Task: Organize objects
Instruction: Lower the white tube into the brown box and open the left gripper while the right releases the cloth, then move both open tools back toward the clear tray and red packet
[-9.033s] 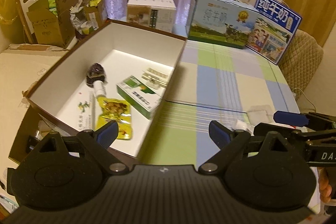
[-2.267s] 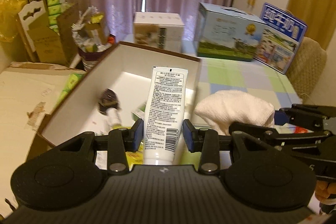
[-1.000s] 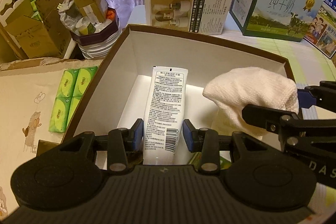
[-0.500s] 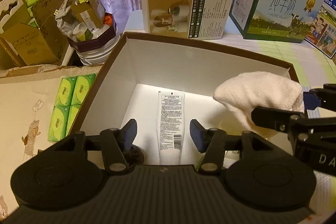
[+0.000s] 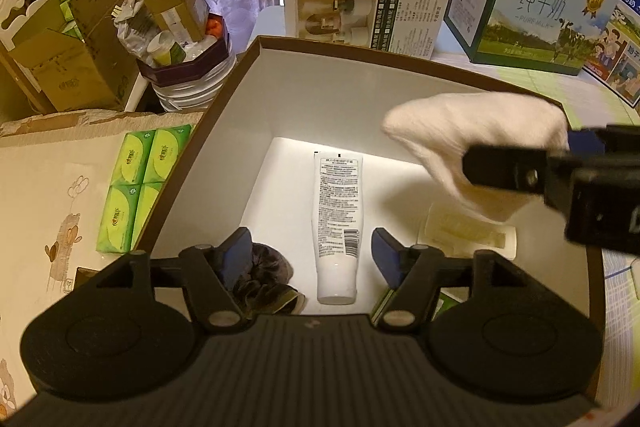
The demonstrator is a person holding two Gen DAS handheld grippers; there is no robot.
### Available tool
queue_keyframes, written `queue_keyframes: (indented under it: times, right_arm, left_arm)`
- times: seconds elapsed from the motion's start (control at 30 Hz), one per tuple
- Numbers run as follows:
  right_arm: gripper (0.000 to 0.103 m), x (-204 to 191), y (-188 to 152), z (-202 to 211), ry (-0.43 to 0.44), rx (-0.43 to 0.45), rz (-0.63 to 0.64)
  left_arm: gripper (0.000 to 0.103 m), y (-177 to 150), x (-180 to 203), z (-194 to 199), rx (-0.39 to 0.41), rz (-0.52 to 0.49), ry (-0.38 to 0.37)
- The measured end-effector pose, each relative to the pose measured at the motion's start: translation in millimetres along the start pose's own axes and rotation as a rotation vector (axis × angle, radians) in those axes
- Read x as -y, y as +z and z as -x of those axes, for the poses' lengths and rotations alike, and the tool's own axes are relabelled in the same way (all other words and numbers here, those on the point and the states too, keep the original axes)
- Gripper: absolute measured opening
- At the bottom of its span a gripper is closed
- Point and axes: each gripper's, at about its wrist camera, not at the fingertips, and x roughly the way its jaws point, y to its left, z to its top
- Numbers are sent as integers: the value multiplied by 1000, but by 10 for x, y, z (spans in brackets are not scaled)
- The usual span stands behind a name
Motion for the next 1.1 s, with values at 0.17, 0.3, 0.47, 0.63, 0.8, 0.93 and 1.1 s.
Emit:
queue_keyframes:
  times: [0.17,0.3,0.47,0.63,0.8,0.93,1.1]
  right_arm:
    - [71,-22,30,127,21,51,1]
    - [73,-12,-9,232,19,38,13]
    - [74,20,-123,409,21,41,20]
    - [75,23,-256,596,35,41,19]
    - [75,13,-352,781,52,48,6]
    - [75,-18,-420,921,61,59,-1]
    - [75,-57,-517,1085,78,60,-17]
  left_arm:
    - [71,-39,-5,58,6,7,-6]
    - [76,-92,-6,119,9,16,-12]
    - [81,-162,-18,262,24,28,-22]
    - [85,-247,-33,448,38,47,-30]
    - [86,-353,-35,639,59,61,-33]
    - [87,-446,-41,805,77,74,-33]
    - [90,-610,-25,1038,98,86,-30]
